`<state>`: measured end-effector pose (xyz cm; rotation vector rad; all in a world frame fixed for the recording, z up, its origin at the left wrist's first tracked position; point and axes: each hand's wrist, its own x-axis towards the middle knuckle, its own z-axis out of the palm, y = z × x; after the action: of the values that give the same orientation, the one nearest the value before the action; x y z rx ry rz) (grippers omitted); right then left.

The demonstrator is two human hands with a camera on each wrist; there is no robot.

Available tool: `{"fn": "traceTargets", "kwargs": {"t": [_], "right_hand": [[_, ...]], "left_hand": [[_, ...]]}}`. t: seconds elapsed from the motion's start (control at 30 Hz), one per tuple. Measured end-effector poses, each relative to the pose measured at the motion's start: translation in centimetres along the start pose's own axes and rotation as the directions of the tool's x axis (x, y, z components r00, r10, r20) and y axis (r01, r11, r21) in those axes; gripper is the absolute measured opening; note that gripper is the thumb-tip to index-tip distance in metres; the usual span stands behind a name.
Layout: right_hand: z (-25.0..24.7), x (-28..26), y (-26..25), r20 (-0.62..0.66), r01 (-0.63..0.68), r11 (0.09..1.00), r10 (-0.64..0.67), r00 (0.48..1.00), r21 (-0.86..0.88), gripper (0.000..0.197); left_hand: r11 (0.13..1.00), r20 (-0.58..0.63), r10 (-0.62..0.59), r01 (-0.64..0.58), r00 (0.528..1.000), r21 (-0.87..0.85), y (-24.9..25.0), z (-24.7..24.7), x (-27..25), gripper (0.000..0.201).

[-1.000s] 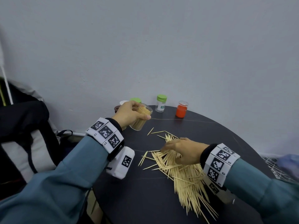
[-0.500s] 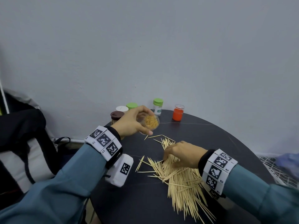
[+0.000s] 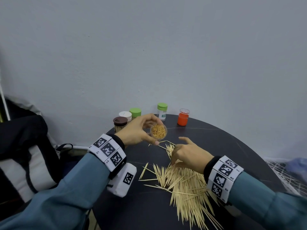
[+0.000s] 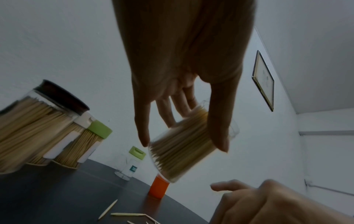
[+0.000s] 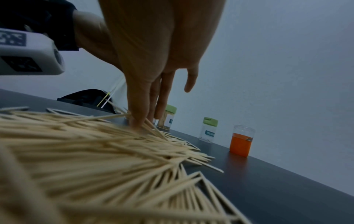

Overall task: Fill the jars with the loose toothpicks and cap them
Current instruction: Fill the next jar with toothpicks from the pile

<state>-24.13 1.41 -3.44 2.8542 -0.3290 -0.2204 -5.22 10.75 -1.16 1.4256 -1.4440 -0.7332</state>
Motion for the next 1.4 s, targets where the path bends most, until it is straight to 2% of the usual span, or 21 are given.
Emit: {"fn": "traceTargets", "kwargs": {"t": [0.1,0.17,0.3,0.37,0.43,0.57,0.67,0.8,1.0,1.07,1.17,1.23,1.33,1.4], "right_hand": [[0.2,-0.2,0.2,-0.048,0.01,0.999,-0.007,0.999,0.053,0.024],[0.2,-0.4,0.4,-0.086,0.002,0.987,0.012,0.996,0.16,0.023],[0.1,-0.9,0.9,-0.227,-0.05,0.883,0.174,0.958,0.467,0.02],[-0.1,-1.0,1.3,-0.312,-0.066,0.811,0.296,0.903,0.582,0.015],[-0.6,-1.0,1.6,-0.382,-0.056,0.722,0.427,0.82,0.689,0.014],[-3.0,-0.6,1.8,-0.462,0.121,0.507,0.628,0.626,0.853,0.011],[-4.5,0.2,1.3,-0.479,0.204,0.447,0.681,0.554,0.871,0.011],[-5.2,1.1,0.7,-0.478,0.203,0.442,0.699,0.533,0.874,0.009],[-5.8,1.0,1.3,-0.491,0.189,0.463,0.716,0.496,0.866,0.01],[-5.6,1.0,1.4,-0.475,0.165,0.461,0.718,0.508,0.872,0.011],[-4.7,1.4,1.3,-0.407,0.103,0.431,0.708,0.577,0.896,0.014],[-3.8,1.6,1.1,-0.392,0.074,0.443,0.688,0.611,0.893,0.019],[-2.8,1.6,0.5,-0.422,0.084,0.473,0.676,0.605,0.877,0.031],[-2.4,1.5,0.1,-0.452,0.08,0.514,0.657,0.603,0.854,0.03]], "left_hand": [[0.999,-0.037,-0.017,0.018,0.999,0.035,-0.3,0.0,0.2,0.05],[0.998,-0.069,-0.043,0.046,0.997,0.049,-0.5,0.0,0.4,0.049],[0.994,-0.127,-0.098,0.102,0.987,0.027,-0.7,0.2,0.5,0.045],[0.992,-0.139,-0.12,0.125,0.983,0.029,-0.6,0.3,0.5,0.044],[0.99,-0.139,-0.136,0.14,0.981,0.023,-0.6,0.4,0.5,0.043],[0.988,-0.108,-0.15,0.154,0.983,0.024,-0.5,1.0,0.5,0.041],[0.988,-0.067,-0.146,0.149,0.987,0.049,-0.4,1.6,0.7,0.041],[0.987,-0.013,-0.148,0.149,0.989,0.061,-0.4,2.2,0.9,0.043],[0.983,-0.019,-0.166,0.167,0.986,0.081,-0.7,2.6,1.3,0.045],[0.983,-0.021,-0.165,0.166,0.986,0.08,-0.7,2.7,1.4,0.045],[0.985,0.003,-0.157,0.156,0.988,0.075,-0.5,2.9,1.3,0.044],[0.985,0.02,-0.159,0.157,0.987,0.065,-0.3,3.1,1.3,0.045],[0.985,0.032,-0.169,0.168,0.985,0.026,-0.1,3.3,1.2,0.046],[0.984,0.041,-0.178,0.178,0.983,-0.001,-0.1,3.3,1.2,0.046]]}}
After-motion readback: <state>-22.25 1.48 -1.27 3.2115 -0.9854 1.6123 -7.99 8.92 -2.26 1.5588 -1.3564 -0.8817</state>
